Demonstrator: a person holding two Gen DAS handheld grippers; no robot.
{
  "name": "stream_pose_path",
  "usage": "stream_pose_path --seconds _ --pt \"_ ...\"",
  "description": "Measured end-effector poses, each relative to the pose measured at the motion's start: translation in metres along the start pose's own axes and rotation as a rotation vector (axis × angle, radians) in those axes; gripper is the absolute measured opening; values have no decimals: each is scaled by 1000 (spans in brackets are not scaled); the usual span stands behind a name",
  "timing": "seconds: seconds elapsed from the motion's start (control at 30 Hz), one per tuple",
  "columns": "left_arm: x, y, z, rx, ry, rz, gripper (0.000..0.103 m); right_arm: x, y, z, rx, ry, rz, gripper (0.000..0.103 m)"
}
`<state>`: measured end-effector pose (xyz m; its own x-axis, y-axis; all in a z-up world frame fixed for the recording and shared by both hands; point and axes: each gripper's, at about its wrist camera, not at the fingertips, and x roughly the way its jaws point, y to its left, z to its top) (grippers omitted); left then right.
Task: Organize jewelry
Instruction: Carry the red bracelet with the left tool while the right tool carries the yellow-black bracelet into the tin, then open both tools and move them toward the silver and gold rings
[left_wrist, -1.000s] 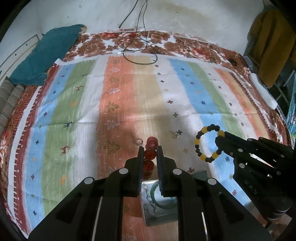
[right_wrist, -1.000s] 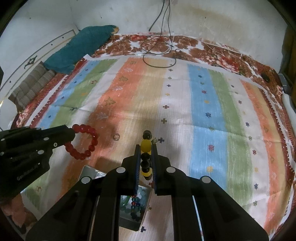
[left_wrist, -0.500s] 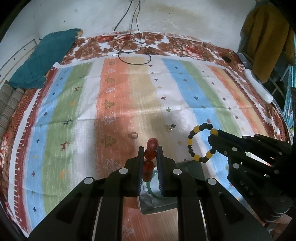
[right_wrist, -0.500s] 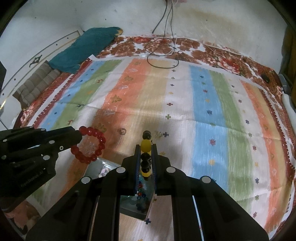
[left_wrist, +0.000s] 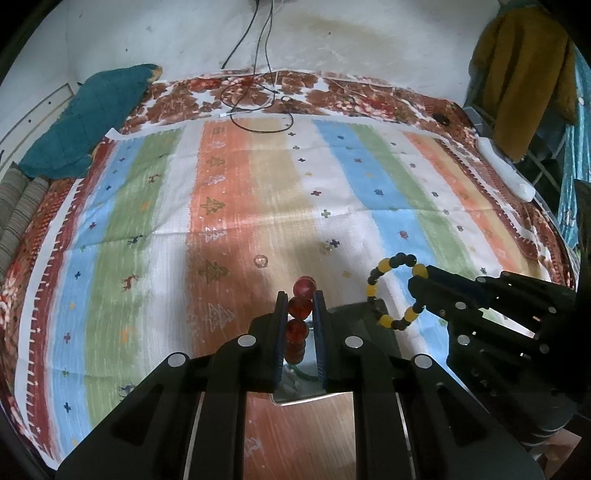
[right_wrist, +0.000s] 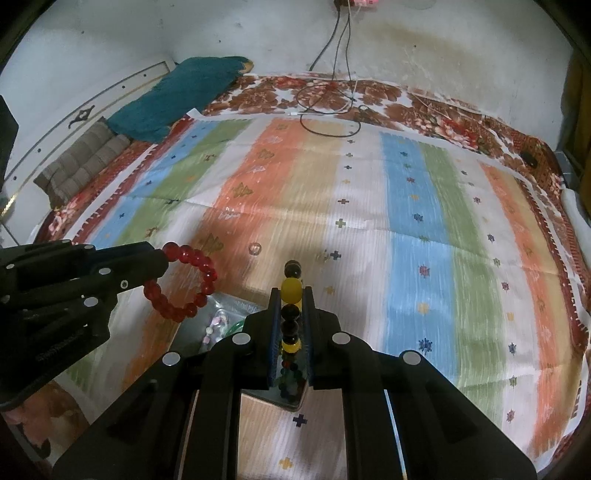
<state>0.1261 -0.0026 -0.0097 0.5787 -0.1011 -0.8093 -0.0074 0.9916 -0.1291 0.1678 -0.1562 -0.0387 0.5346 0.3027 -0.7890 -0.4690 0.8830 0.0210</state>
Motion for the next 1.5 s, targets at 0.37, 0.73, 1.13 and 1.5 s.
stream_pose_path --seconds 0.37,0.73,1.13,1.5 --pt "-12 -4 -14 5 -13 -22 13 -10 2 -13 -3 -9 8 12" --pt "-15 -6 -18 8 -15 -34 13 -14 5 -19 -2 -8 17 12" --pt "-10 -1 -19 -14 17 23 14 -8 -1 -19 36 23 -6 18" --pt "-4 12 -17 -35 42 17 34 6 -9 -15 44 69 -11 33"
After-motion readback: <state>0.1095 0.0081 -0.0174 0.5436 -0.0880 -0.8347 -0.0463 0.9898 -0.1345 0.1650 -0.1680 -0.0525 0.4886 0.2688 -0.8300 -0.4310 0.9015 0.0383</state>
